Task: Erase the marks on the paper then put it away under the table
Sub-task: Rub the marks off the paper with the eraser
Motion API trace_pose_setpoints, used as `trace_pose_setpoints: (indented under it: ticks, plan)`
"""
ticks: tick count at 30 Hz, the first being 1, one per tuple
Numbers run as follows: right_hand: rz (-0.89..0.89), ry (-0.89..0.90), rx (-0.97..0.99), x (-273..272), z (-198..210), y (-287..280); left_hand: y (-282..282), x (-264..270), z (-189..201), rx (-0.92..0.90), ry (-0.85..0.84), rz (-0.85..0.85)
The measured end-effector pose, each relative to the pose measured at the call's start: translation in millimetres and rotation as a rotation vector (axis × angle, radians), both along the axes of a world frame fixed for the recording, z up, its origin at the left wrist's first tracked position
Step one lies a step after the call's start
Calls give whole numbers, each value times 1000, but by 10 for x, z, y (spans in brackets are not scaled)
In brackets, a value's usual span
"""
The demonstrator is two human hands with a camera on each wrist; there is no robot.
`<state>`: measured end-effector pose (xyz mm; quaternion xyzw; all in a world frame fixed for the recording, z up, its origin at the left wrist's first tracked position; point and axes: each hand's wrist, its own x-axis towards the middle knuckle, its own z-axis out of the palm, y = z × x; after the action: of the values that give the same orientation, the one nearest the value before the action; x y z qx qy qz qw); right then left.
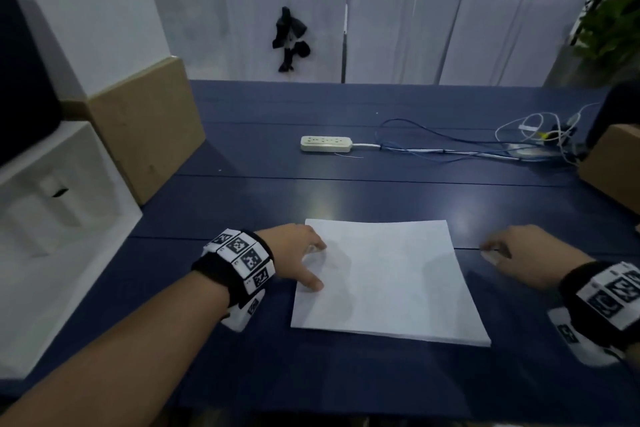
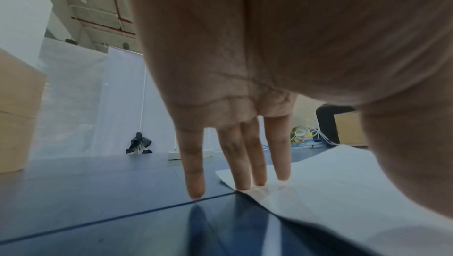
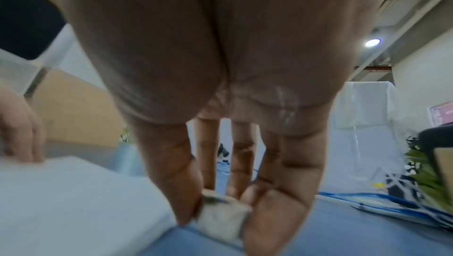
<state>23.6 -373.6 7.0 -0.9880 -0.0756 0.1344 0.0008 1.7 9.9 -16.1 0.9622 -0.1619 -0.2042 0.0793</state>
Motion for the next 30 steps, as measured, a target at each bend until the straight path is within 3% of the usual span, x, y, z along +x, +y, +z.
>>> trace_pose_setpoints:
  ticks: [3,7,11,17,21,26,28,30]
  plan:
    - [126,-93,203,33,176,383,111,62,71,-56,-89,50]
    - [269,-46,435,83,238,1041,271,175,84,114,-86,24]
    - [388,10,324,231,96,1649,358,250,-28,220,7,-12]
    - [458,54,215,450,-89,2180,449,279,-172,159,109,42]
    - [462,17,202,590,-171,2292,463,284,-187,104,116,79]
    - [661,54,177,399,-298,2236,476,286,-199,92,112,101]
    - [691,103,153,368,-285,2238,465,291,-189,84,104,107]
    - [671,41,177,490,-245,2296,448,290,-166,82,108,103]
